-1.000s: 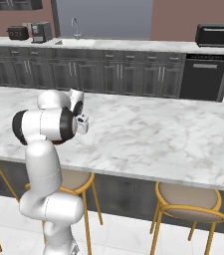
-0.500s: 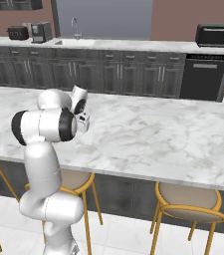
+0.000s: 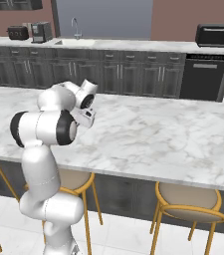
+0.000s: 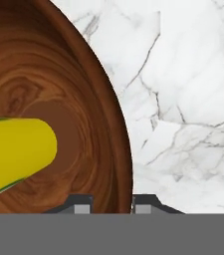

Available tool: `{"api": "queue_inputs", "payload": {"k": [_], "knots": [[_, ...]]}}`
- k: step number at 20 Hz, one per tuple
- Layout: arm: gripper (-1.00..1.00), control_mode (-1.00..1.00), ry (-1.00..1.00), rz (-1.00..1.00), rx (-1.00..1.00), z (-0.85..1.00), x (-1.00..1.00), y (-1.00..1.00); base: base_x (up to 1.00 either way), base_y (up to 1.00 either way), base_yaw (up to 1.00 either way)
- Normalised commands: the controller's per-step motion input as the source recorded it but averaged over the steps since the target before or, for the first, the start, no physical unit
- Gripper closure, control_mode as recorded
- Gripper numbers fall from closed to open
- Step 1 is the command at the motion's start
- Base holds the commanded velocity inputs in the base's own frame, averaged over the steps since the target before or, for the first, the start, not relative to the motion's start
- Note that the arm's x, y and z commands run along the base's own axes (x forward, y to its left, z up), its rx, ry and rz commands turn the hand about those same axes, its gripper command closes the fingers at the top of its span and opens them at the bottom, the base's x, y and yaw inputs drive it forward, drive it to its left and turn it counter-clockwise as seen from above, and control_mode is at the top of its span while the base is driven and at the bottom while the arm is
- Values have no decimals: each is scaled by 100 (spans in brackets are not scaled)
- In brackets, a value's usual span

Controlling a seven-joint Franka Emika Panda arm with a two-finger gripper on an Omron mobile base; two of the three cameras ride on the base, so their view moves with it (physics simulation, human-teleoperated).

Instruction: Place the cup inside the bowl on the dining table and move the bowl to any counter.

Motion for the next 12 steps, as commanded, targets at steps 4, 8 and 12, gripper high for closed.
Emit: {"api": "queue_inputs", "payload": {"k": [4,8,12], "knots": [[100,-100,0,0,7,52,-28,-19,0,0,0],[100,-100,0,0,1,54,-27,-8,0,0,0],[100,-100,0,1,0,45,-37,-4,0,0,0]]}}
